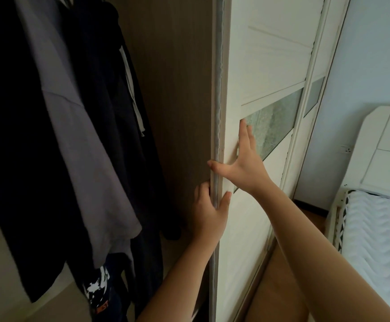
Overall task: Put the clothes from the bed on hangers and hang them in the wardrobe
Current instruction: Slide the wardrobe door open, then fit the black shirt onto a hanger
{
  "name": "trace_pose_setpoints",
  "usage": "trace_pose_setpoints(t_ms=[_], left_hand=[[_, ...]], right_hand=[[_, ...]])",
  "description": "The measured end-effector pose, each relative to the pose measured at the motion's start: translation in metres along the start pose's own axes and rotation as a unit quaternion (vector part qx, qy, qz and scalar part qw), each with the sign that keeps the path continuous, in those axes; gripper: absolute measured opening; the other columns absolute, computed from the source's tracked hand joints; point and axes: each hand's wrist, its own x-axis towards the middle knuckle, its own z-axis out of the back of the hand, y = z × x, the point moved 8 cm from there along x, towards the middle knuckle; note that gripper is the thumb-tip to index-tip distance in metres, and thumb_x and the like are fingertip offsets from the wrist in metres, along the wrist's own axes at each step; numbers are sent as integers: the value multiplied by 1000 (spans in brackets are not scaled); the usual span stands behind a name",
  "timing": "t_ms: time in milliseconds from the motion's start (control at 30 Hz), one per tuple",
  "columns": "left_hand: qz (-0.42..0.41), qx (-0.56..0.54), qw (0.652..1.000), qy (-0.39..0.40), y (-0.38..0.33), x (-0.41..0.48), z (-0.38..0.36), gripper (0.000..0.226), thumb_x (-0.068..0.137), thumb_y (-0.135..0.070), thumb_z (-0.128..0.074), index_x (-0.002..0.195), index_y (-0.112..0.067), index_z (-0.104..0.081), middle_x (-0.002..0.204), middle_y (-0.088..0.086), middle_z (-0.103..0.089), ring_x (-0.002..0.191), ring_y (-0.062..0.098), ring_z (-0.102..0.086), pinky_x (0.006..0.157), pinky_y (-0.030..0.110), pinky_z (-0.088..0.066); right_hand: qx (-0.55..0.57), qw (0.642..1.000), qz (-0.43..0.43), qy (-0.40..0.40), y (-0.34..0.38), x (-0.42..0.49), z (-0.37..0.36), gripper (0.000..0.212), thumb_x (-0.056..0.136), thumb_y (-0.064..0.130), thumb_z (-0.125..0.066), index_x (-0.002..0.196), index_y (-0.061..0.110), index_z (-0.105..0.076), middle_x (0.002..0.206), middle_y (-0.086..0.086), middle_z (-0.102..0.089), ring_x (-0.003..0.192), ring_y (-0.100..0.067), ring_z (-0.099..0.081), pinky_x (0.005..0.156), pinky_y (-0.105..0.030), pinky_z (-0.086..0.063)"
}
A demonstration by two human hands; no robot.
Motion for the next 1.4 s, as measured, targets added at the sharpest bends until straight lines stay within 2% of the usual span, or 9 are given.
trace_pose_setpoints(t_ms=[133,267,367,467,667,933,1233,1333,1400], left_hand=[[21,24,997,71,-5,-5,7,50,85,-34,-59,128,-14,-44,125,4,-54,107,12,-55,84,23,-49],[-28,-9,998,63,-33,-26,53,48,87,-27,-57,131,-23,-39,128,-7,-51,112,-5,-45,79,2,-37],[-135,-15,990,22,-75,-43,104,39,82,-41,-50,120,-29,-47,117,-16,-53,109,-10,-48,85,-2,-36],[-256,-1,965,-54,-120,-57,158,34,83,-34,-47,110,-17,-57,107,-10,-59,105,-3,-53,85,2,-40],[-379,35,899,-218,-164,-62,255,20,85,-13,-52,101,-3,-59,101,4,-58,99,7,-55,86,13,-45],[-274,91,908,-304,-153,-6,346,36,81,-25,-54,112,-7,-55,110,6,-54,102,10,-51,86,11,-36],[-161,106,959,-207,-131,69,354,32,79,-29,-65,107,-17,-56,102,-3,-59,87,12,-58,74,26,-47],[-131,81,967,-204,-116,79,357,10,81,-22,-62,89,-17,-59,84,-6,-62,76,12,-58,62,13,-40],[-110,55,973,-195,-106,83,360,4,83,-20,-61,80,-20,-58,69,-14,-56,64,2,-53,53,6,-38]], right_hand=[[3,1000,-14,2,1,-6,1,112,72,53,-67,147,24,11,158,0,9,146,-22,-4,114,-38,-20],[2,999,-26,-28,0,-28,8,82,80,48,-62,145,18,-21,150,-4,-28,134,-20,-35,94,-24,-41],[12,992,-8,-126,13,-45,24,51,85,35,-58,131,16,-44,135,-4,-47,118,-15,-49,89,-23,-40],[36,980,29,-195,45,-60,38,33,87,22,-56,119,16,-51,121,-2,-52,101,-6,-50,78,-17,-42],[134,976,118,-123,137,-72,39,12,89,20,-52,98,28,-53,90,16,-56,84,2,-55,68,-6,-42],[217,955,200,-35,256,-63,22,15,89,16,-54,91,31,-53,87,12,-59,78,-3,-58,68,-7,-45],[199,950,233,-56,342,-23,6,25,88,15,-53,113,13,-59,87,10,-60,73,0,-56,63,-3,-43],[138,966,214,-34,354,-7,-5,32,89,21,-54,118,8,-57,107,-4,-64,91,-11,-59,79,-18,-45],[84,977,195,1,359,5,-17,32,89,26,-55,111,3,-59,103,-13,-65,95,-22,-61,78,-30,-47]])
